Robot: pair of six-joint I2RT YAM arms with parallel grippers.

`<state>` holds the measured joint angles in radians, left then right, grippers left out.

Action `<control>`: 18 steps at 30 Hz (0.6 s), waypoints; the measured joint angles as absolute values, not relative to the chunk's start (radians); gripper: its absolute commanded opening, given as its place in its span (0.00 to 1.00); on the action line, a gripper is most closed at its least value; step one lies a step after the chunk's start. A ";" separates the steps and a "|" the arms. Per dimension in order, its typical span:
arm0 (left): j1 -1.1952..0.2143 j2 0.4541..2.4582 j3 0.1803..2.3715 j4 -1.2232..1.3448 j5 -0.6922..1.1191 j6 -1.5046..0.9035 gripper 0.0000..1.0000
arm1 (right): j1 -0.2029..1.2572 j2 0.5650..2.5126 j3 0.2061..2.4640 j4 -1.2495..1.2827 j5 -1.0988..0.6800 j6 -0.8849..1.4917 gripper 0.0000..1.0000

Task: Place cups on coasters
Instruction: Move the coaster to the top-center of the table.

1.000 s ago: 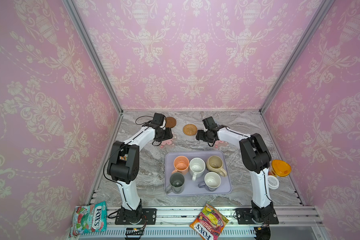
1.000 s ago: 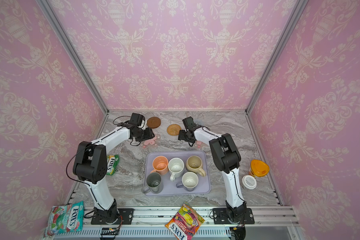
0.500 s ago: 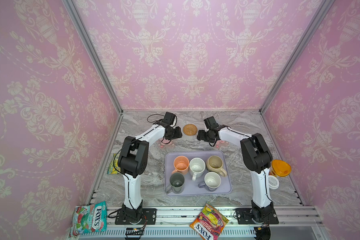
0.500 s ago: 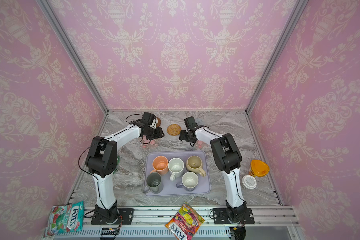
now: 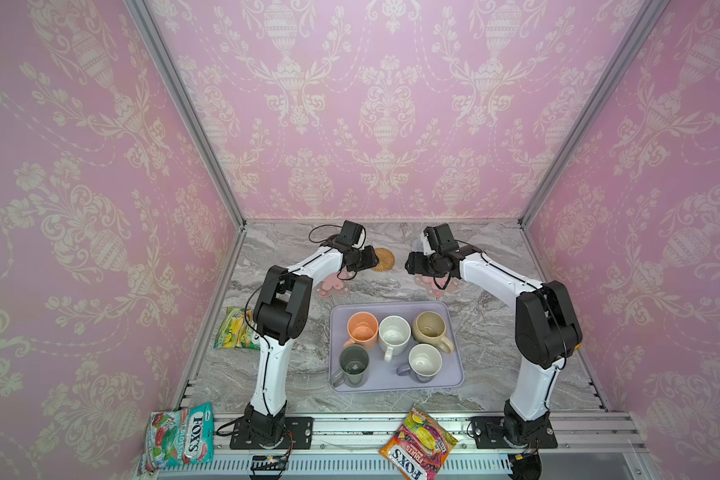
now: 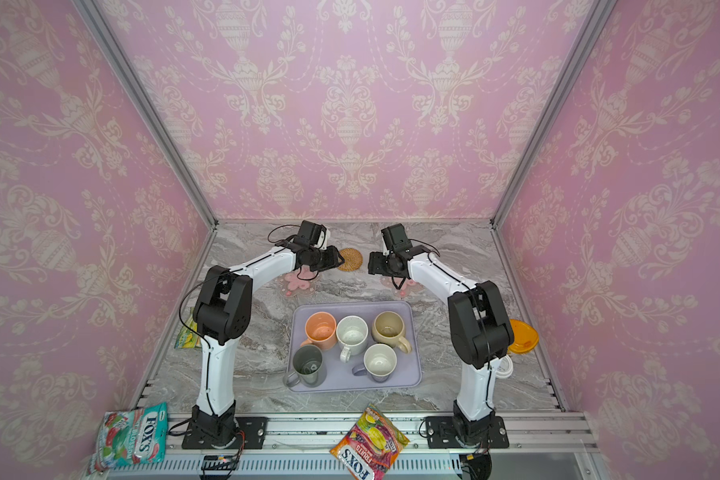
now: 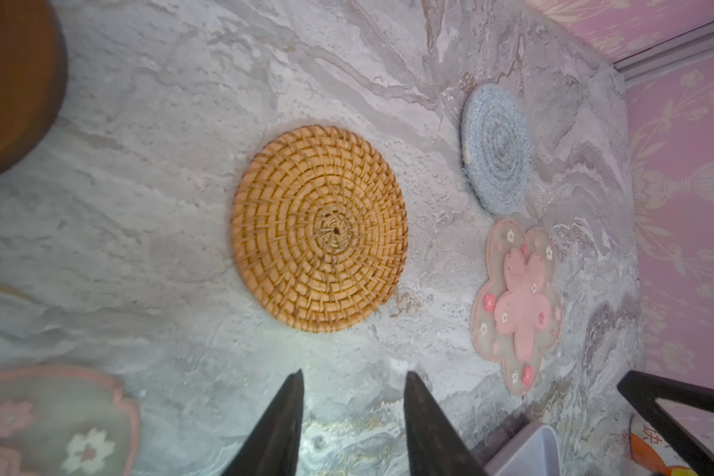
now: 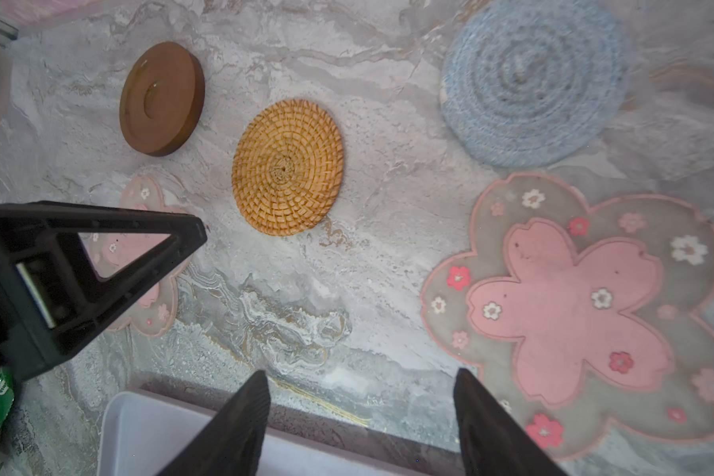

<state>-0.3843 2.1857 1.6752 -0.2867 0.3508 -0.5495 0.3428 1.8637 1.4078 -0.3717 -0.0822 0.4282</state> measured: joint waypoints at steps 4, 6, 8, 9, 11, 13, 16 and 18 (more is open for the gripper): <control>-0.407 2.222 1.726 -0.270 0.361 -0.553 0.40 | 0.274 1.849 1.344 -0.373 -0.064 0.425 0.68; -0.416 2.240 1.748 -0.258 0.361 -0.559 0.39 | 0.242 1.849 1.306 -0.379 -0.047 0.425 0.67; -0.422 2.254 1.766 -0.253 0.362 -0.563 0.38 | 0.226 1.848 1.275 -0.383 -0.036 0.425 0.65; -0.423 2.262 1.774 -0.250 0.361 -0.564 0.38 | 0.223 1.848 1.261 -0.383 -0.033 0.425 0.64; -0.424 2.275 1.784 -0.245 0.361 -0.567 0.37 | 0.222 1.847 1.235 -0.383 -0.032 0.425 0.61; -0.424 2.288 1.789 -0.239 0.361 -0.569 0.37 | 0.223 1.843 1.213 -0.383 -0.032 0.423 0.60; -0.424 2.308 1.789 -0.231 0.361 -0.573 0.36 | 0.223 1.835 1.187 -0.376 -0.033 0.421 0.59; -0.424 2.319 1.790 -0.231 0.361 -0.576 0.37 | 0.223 1.823 1.162 -0.375 -0.033 0.422 0.58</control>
